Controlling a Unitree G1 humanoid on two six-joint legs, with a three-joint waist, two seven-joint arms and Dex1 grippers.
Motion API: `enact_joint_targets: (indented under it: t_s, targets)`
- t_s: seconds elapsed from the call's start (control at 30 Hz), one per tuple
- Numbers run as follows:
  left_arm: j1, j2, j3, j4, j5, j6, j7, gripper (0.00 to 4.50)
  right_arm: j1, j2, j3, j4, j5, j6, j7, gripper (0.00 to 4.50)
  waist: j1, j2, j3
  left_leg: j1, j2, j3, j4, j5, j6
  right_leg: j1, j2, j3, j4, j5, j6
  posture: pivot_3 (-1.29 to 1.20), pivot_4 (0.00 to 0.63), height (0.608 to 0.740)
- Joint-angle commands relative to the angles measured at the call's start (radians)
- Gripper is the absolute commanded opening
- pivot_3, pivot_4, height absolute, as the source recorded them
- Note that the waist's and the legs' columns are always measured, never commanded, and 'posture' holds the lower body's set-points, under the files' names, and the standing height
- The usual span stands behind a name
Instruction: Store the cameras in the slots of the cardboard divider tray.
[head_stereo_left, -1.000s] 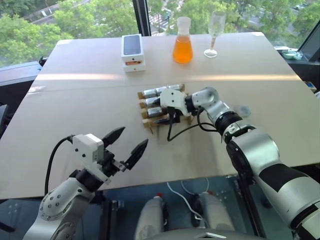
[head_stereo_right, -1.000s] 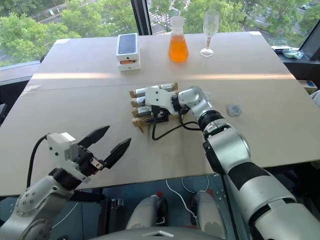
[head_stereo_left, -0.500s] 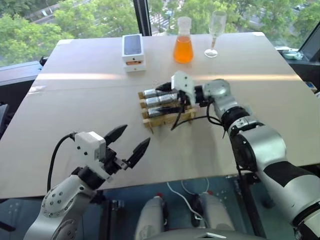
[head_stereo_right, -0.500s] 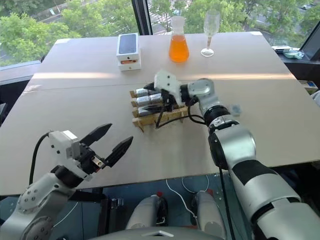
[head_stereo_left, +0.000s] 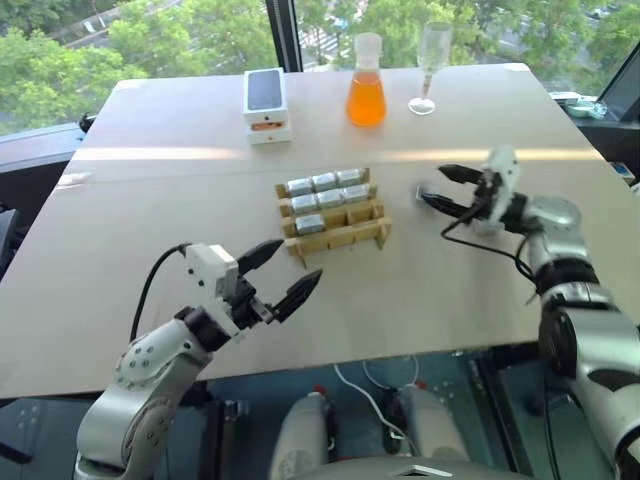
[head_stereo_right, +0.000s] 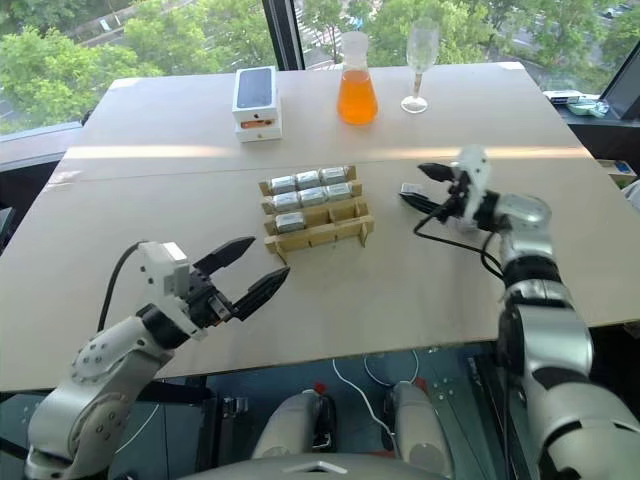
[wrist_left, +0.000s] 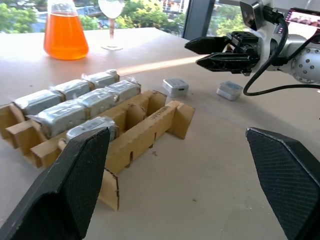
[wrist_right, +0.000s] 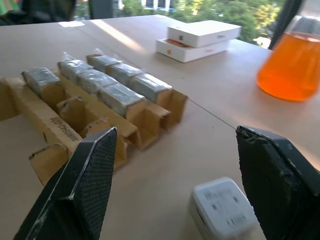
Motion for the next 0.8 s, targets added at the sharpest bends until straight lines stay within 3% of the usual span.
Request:
enact_joint_targets:
  t_s: [0.03,0.2,0.33,0.5,0.8]
  targets:
    - [-0.058,0.02,-0.076,0.03,0.018,0.01,-0.056,4.5,0.182,-0.018,-0.086,-0.333,0.027,0.143,-0.252,3.73,0.003,0.0,0.0,0.0,0.0,0.0,0.0,0.0,0.0,0.0,0.0,0.0,0.0,0.0,0.0,0.0,0.15,0.74]
    - [-0.147,0.058,-0.147,0.102,0.045,0.022,-0.136,4.5,0.456,0.092,-0.102,-0.752,0.028,0.336,-0.555,3.73,0.006,0.001,0.0,0.0,0.0,0.0,0.0,0.0,0.0,-0.001,0.001,0.001,0.0,-0.001,0.001,0.0,0.15,0.74]
    - [-0.204,0.072,-0.152,0.156,0.051,0.019,-0.18,4.5,0.563,0.178,-0.068,-0.873,-0.014,0.392,-0.714,3.73,-0.003,0.001,0.001,0.002,0.001,0.003,0.0,0.0,0.0,-0.001,0.004,0.004,0.0,-0.003,0.005,0.0,0.15,0.74]
    - [-0.239,0.073,-0.157,0.18,0.059,0.023,-0.204,4.5,0.576,0.229,-0.038,-0.847,-0.049,0.386,-0.835,3.73,-0.001,0.001,0.001,0.004,0.002,0.003,0.0,-0.002,0.003,0.0,0.005,0.004,0.001,-0.003,0.005,0.0,0.15,0.74]
    - [-0.229,0.091,-0.133,0.157,0.058,0.027,-0.199,4.5,0.476,0.213,-0.005,-0.629,-0.069,0.309,-0.887,3.73,-0.002,0.001,0.001,0.004,0.002,0.004,0.0,0.0,-0.001,0.0,0.005,0.006,0.0,-0.003,0.005,0.0,0.15,0.74]
